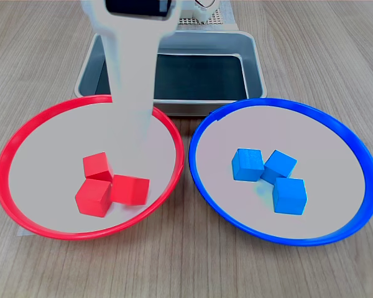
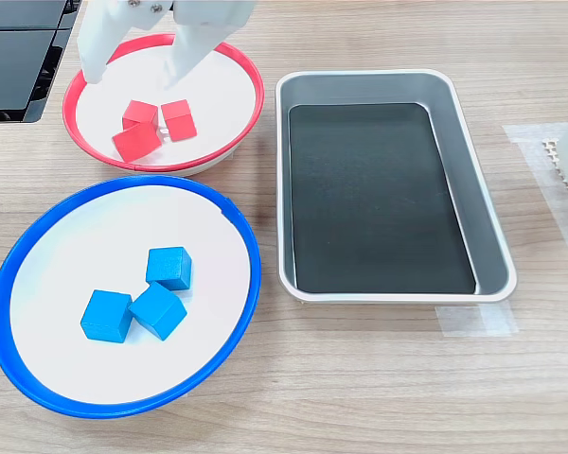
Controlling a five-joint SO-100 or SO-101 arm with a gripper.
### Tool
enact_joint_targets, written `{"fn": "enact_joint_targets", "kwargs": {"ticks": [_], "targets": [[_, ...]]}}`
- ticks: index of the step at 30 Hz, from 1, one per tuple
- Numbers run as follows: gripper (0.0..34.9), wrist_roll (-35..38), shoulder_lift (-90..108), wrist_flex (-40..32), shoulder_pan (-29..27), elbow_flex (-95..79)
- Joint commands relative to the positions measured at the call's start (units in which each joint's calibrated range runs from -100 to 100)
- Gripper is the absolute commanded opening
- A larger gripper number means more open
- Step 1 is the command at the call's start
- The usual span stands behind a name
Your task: Move six blocks from tray to matching dishes
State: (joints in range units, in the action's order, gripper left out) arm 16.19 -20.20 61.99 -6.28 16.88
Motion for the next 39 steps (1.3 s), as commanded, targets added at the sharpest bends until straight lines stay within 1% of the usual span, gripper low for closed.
{"fn": "enact_joint_targets", "kwargs": {"ticks": [1,4,5,6,8,9,12,15,18,20,25,28,32,39], "targets": [[12.9,2.1,6.8,-1.2,-0.4,-5.7],[6.4,0.7,17.9,-4.3,-1.2,-18.5],[0.9,-0.8,22.6,-6.4,-1.3,-23.8],[0.3,-1.9,26.6,-8.5,-1.3,-28.7],[0.2,-4.4,33.8,-12.9,-0.9,-37.9],[0.2,-6.9,40.0,-16.6,-0.5,-45.1],[0.2,-12.6,57.1,-24.1,1.0,-63.4],[0.1,-16.0,75.1,-27.4,2.5,-79.6],[0.1,-17.3,90.2,-26.2,3.2,-92.2],[0.1,-17.3,98.5,-24.1,3.6,-99.6],[0.1,-16.7,113.6,-20.6,3.0,-113.5],[0.1,-16.8,117.0,-19.3,2.9,-116.9],[0.1,-17.2,119.2,-14.7,2.3,-116.9],[0.3,-18.2,119.2,-14.7,0.9,-116.9]]}}
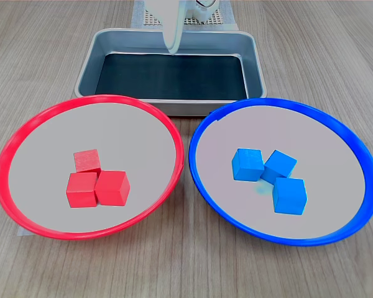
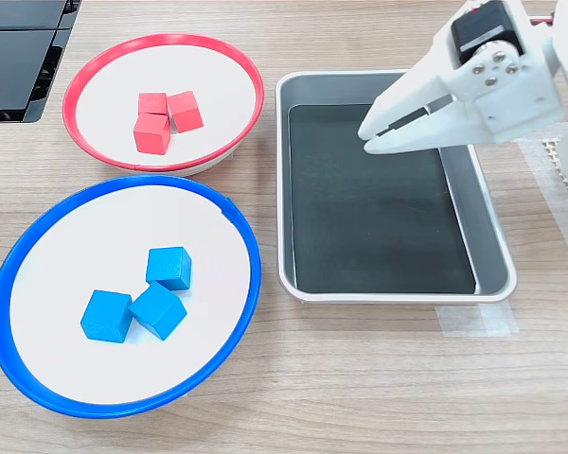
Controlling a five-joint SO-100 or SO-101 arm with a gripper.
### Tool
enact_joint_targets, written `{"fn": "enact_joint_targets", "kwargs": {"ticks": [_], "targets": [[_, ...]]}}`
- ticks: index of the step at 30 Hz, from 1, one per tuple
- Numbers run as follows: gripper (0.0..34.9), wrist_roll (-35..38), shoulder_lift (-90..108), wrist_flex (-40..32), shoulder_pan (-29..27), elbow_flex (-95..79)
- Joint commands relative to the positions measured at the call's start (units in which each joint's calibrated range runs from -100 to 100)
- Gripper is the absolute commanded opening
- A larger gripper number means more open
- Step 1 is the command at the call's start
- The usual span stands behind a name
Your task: Move six blocks from tray to matching dishes
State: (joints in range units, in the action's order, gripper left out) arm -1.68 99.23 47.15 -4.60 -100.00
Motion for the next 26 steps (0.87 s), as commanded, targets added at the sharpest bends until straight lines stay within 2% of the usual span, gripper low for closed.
{"fn": "enact_joint_targets", "kwargs": {"ticks": [1,26], "targets": [[0.3,-0.3,-0.3,0.2,-0.8,0.0],[0.3,-0.1,-0.3,0.2,-0.4,0.0]]}}
